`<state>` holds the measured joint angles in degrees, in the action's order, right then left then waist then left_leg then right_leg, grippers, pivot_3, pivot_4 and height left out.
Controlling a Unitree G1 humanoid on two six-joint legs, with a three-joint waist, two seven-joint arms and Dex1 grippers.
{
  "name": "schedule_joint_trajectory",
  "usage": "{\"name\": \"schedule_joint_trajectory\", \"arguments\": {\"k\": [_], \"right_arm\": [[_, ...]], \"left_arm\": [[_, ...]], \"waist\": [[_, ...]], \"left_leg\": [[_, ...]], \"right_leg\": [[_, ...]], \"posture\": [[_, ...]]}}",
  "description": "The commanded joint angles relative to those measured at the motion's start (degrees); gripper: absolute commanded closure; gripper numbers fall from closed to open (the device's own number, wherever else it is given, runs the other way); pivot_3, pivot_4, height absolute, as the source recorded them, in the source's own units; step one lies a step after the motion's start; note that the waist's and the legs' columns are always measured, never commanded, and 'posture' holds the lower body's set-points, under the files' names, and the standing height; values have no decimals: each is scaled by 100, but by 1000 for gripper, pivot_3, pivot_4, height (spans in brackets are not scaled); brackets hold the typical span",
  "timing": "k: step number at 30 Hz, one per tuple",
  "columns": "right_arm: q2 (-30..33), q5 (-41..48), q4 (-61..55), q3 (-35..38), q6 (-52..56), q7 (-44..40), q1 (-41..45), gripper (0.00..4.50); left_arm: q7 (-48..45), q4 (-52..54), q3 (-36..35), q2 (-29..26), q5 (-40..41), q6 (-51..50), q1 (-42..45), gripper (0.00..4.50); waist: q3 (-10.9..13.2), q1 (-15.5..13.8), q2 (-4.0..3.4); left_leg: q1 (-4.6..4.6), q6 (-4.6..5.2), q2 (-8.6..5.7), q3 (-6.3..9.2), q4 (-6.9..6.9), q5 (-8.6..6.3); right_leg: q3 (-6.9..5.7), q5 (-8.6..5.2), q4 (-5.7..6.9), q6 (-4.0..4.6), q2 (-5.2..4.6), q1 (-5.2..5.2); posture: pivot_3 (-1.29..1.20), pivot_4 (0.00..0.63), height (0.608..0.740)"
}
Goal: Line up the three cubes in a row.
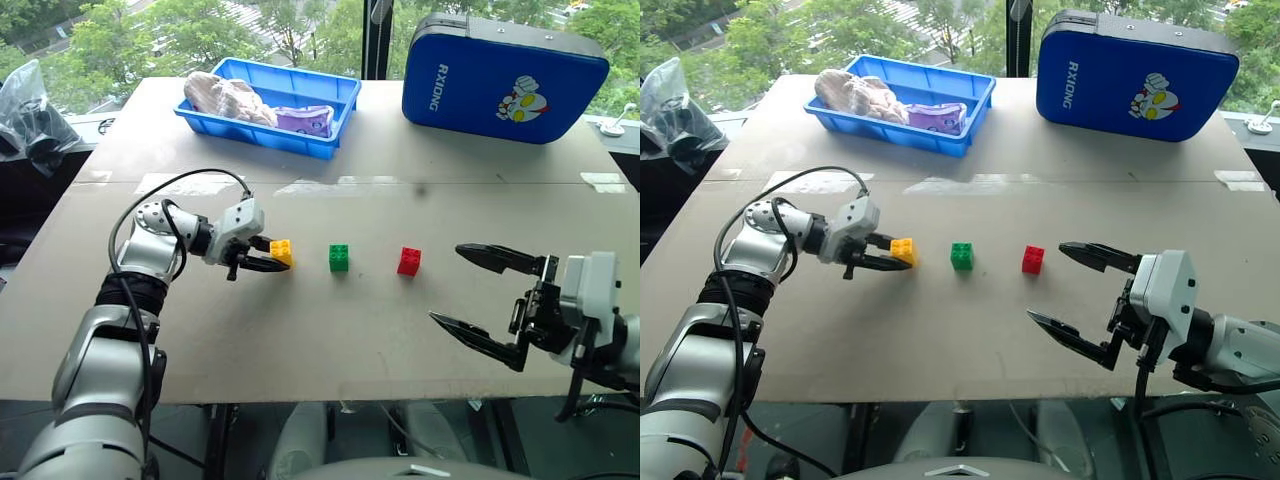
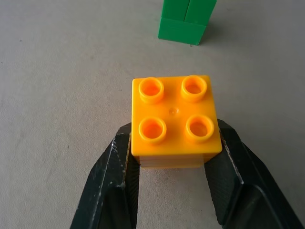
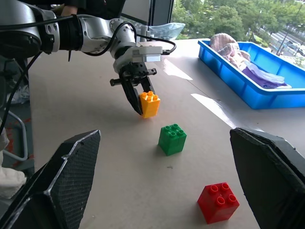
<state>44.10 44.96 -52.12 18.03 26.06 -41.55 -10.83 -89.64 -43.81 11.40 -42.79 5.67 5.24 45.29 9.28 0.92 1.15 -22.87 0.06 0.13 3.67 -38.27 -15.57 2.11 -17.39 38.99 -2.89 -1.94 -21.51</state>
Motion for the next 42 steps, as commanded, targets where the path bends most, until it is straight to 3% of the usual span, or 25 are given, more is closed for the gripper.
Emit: {"name": "schedule_joint_trajectory", "arguments": {"k": [1, 23, 25, 30, 36, 42], "right_arm": [[46, 65, -221, 125, -48, 65, -48, 0], [187, -9, -195, 116, -42, 61, -141, 0], [202, -5, -188, 124, -38, 59, -143, 0], [235, 6, -163, 138, -22, 54, -155, 0], [268, -230, -29, 176, -48, 4, -346, 0], [122, -817, 539, 27, -204, 68, -473, 0]], "left_arm": [[-189, -142, -11, 2, -90, 357, 167, 3210], [-101, -771, -52, 32, -490, 1072, 410, 3210], [-78, -798, -57, 49, -488, 1079, 423, 2171], [-111, -698, -115, 48, -398, 1058, 339, 100], [17, 353, -694, -255, 208, 64, -343, 35], [1215, 3259, -2188, -690, 1357, -2179, -2695, 35]], "waist": [[0, 1, 0], [0, 3, 0], [0, 3, 0], [0, 2, 0], [0, 13, 0], [0, 144, -1]], "left_leg": [[0, 0, 0, 0, 0, 0], [0, 0, 0, 4, -2, 0], [0, 0, 0, 4, -2, 0], [0, 0, 0, 4, -3, 0], [0, 0, 3, 4, -3, 0], [6, 0, 13, 2, 5, 0]], "right_leg": [[0, 0, 0, 0, 0, 0], [-3, 0, 5, 0, 1, 0], [-3, 0, 5, 0, 1, 0], [-3, 0, 5, 0, 1, 0], [-2, 0, 5, 0, 1, 0], [16, 0, 4, 0, -6, -2]], "posture": [[0, 150, 740], [0, 150, 740], [0, 150, 740], [0, 150, 740], [0, 150, 740], [0, 150, 740]]}}
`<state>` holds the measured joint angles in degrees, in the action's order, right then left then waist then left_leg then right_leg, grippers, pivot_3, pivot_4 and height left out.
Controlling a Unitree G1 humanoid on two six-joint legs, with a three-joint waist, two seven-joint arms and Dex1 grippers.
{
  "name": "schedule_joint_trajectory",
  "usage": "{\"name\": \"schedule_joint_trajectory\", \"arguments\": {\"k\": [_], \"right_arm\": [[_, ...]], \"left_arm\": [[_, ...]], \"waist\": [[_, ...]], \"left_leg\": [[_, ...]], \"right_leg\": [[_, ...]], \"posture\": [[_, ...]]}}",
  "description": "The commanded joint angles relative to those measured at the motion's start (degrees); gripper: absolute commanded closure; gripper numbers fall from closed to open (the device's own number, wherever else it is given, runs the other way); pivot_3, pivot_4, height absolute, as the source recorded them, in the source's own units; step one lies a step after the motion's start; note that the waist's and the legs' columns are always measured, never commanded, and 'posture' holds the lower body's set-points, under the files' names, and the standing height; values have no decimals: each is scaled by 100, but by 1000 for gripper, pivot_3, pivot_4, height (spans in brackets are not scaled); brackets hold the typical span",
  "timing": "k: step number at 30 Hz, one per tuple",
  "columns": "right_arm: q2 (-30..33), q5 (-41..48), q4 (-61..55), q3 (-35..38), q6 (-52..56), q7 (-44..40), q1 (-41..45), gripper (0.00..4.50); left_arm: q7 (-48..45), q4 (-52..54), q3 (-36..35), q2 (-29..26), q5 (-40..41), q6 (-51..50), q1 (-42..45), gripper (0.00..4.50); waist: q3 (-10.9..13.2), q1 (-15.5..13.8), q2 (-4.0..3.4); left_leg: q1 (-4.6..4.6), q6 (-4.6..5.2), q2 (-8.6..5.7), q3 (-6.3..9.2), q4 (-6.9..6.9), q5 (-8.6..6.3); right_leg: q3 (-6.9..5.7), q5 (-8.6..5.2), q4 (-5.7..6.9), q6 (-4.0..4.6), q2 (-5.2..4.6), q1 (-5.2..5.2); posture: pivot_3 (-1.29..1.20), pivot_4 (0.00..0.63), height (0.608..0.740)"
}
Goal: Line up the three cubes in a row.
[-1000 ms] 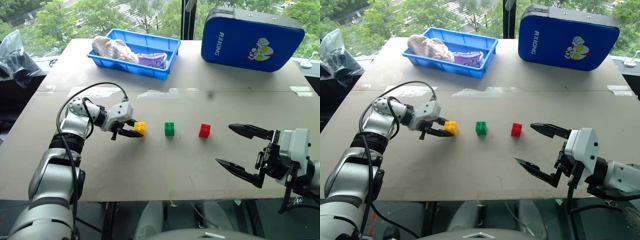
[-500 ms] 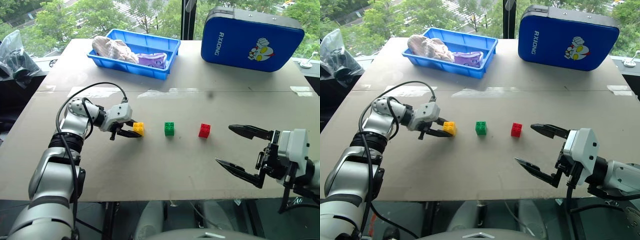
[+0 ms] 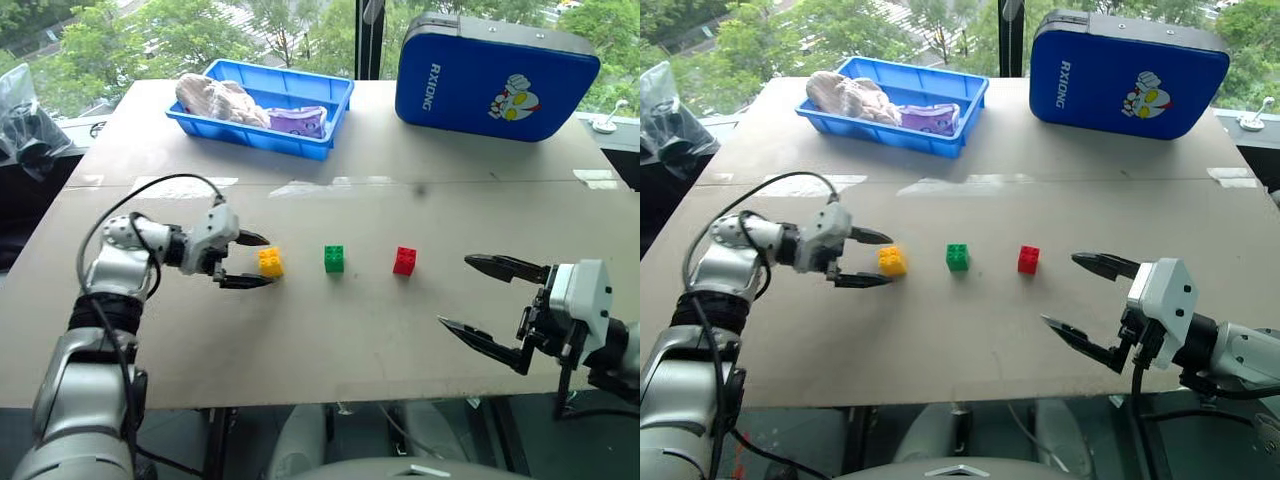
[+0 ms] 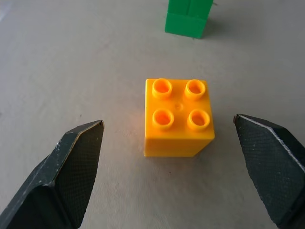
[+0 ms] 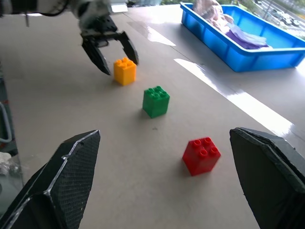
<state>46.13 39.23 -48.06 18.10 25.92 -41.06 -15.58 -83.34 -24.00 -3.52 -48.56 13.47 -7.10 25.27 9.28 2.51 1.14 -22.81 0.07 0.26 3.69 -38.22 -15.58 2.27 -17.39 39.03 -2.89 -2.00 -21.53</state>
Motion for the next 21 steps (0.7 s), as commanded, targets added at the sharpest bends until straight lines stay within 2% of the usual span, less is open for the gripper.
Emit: {"name": "schedule_joint_trajectory", "arguments": {"k": [1, 6, 11, 15, 21], "right_arm": [[-131, -337, 236, 14, -238, 31, -13, 0], [-404, -760, 581, 74, -452, 156, -122, 0], [-333, -947, 976, 365, -742, -385, -691, 0], [-188, -885, 1264, 836, -844, -941, -1207, 0], [-101, -972, 1642, 1174, -1084, -1477, -1551, 0]], "left_arm": [[872, 1751, -944, -77, 696, -1230, -1104, 35], [2269, 3719, -2059, 493, 1513, -2572, -2650, 35], [3172, 5238, -2502, 1195, 1997, -3016, -3873, 35], [3287, 5542, -2801, 1316, 2209, -2990, -4543, 35], [3080, 5349, -3009, 1234, 2132, -2641, -5199, 35]], "waist": [[0, -27, -1], [-2, -154, -3], [-5, -227, -3], [-11, -222, -13], [-9, -202, -19]], "left_leg": [[-1, 0, 0, 0, 0, 0], [7, 0, 2, 8, -2, 0], [11, 0, 0, 10, -4, -1], [26, -1, 1, 11, -1, -1], [99, 0, 1, -14, 16, -2]], "right_leg": [[0, 0, -1, 0, -3, -1], [6, 0, 0, 0, -28, 9], [7, 0, -7, 1, -34, 20], [8, -1, -7, 3, -29, 31], [10, -6, -20, 8, -25, 95]], "posture": [[0, 150, 740], [0, 150, 740], [0, 150, 740], [0, 150, 740], [0, 150, 740]]}}
